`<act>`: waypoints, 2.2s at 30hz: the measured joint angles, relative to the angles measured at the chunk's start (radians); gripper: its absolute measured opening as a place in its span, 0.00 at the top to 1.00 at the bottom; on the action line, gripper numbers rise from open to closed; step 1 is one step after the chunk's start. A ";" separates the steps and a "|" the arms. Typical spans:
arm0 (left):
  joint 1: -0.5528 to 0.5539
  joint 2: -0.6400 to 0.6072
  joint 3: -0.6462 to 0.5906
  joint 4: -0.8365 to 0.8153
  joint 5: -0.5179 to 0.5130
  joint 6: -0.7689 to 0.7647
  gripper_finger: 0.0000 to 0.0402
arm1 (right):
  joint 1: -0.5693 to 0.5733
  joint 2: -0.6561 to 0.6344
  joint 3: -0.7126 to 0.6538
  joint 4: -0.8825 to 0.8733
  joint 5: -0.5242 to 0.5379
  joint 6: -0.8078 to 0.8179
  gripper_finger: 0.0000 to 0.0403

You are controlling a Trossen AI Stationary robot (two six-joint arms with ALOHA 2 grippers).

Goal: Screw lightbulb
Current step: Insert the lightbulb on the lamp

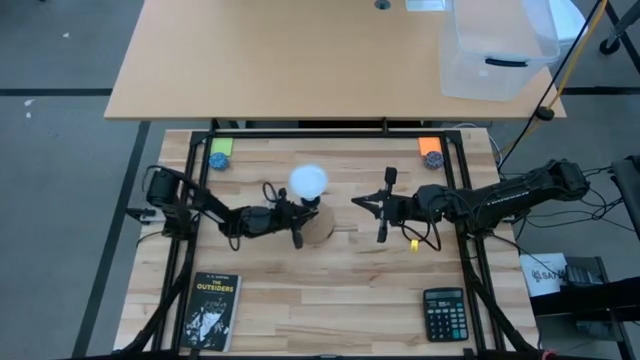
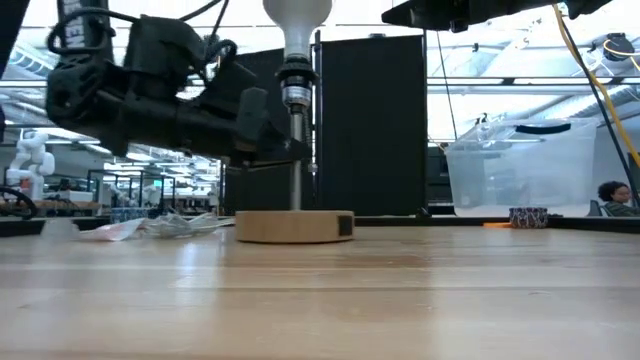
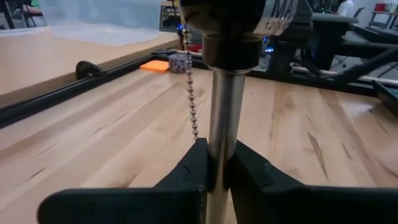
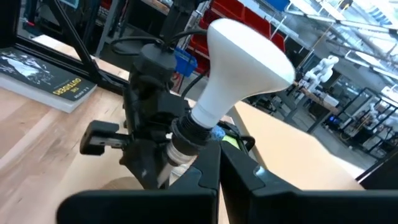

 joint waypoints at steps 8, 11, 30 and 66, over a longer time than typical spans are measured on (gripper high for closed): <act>0.030 0.075 0.082 -0.002 0.030 0.002 0.91 | -0.027 0.022 0.000 0.031 -0.004 0.068 1.00; 0.032 0.078 0.088 -0.002 0.038 0.002 0.91 | -0.043 0.055 0.000 0.078 -0.005 0.092 0.98; -0.010 0.074 0.084 0.044 0.053 -0.044 0.50 | -0.062 0.108 0.000 0.114 -0.026 0.101 0.63; -0.134 -0.807 -0.037 -0.369 -0.166 0.445 0.76 | -0.069 0.108 0.000 0.329 -0.053 0.019 0.94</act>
